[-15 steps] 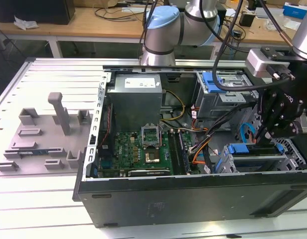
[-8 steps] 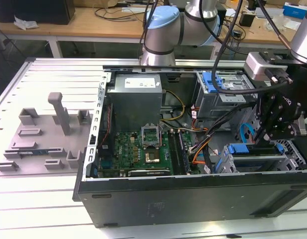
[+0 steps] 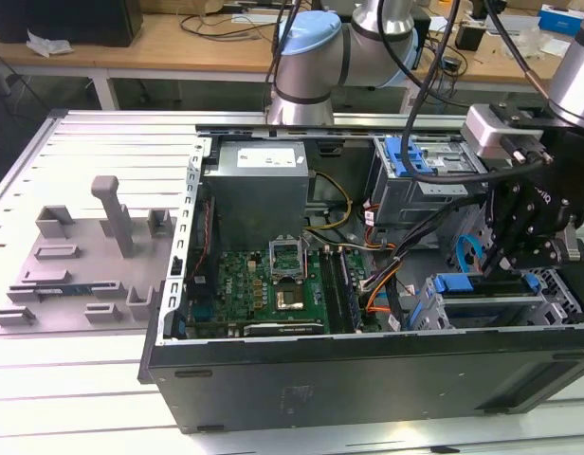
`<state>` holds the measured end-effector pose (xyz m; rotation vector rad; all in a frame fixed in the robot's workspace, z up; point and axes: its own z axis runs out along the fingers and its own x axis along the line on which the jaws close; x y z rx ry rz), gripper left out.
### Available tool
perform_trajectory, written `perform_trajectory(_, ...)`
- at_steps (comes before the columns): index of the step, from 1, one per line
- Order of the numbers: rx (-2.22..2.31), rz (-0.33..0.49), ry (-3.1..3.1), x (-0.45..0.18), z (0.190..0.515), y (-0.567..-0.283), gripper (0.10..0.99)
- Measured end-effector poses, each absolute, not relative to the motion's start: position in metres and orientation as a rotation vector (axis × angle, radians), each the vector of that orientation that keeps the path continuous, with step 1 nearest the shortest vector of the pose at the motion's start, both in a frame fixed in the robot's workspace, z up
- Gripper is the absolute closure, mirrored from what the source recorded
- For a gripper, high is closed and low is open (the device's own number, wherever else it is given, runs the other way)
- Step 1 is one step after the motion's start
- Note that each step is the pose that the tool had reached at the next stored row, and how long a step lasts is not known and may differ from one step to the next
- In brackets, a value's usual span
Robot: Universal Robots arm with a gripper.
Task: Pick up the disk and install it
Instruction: 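Insert the second disk wire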
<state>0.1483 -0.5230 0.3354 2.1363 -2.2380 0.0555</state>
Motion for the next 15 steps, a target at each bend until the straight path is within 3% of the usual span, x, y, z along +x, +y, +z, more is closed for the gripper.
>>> perform_trajectory(2, 2.138, 0.054, -2.237, 0.148, 0.337, -0.523, 0.847)
perform_trajectory(10, 2.139, 0.058, -2.233, 0.148, 0.370, -0.522, 0.847)
perform_trajectory(15, 2.139, 0.058, -2.233, 0.148, 0.372, -0.522, 0.847)
